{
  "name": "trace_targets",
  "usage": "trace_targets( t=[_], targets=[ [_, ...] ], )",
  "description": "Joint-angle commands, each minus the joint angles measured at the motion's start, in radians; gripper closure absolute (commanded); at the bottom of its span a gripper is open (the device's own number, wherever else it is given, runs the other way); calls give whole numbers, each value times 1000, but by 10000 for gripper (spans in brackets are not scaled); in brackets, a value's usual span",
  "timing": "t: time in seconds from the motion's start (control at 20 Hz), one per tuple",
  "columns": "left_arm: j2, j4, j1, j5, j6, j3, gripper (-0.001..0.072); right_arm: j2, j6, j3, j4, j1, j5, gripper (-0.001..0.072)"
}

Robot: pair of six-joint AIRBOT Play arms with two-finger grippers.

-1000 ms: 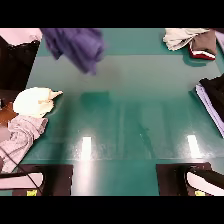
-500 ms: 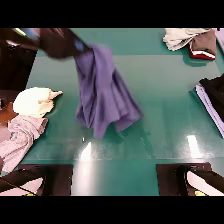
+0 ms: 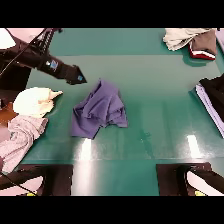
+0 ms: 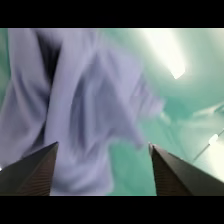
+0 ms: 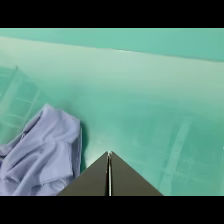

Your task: Fold the shirts.

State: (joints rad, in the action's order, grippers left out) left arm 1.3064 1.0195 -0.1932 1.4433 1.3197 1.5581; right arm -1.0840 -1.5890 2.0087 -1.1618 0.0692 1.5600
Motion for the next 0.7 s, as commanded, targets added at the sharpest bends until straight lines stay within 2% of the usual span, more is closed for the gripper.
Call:
trace_targets(
  t=[0.0, 0.2, 0.35, 0.65],
  targets=[
    [-29, 67, 42, 64, 4, -145, 62, 1, 1, 0, 0, -1, 19, 695],
    [-151, 169, 42, -77, -18, -516, 62, 1, 1, 0, 0, -1, 19, 695],
    [-190, 170, 42, -200, -18, -740, 61, -2, 1, 0, 0, -1, 19, 695],
    [-188, 65, 42, -408, -17, -924, 62, -2, 1, 0, 0, -1, 19, 695]
  ],
)
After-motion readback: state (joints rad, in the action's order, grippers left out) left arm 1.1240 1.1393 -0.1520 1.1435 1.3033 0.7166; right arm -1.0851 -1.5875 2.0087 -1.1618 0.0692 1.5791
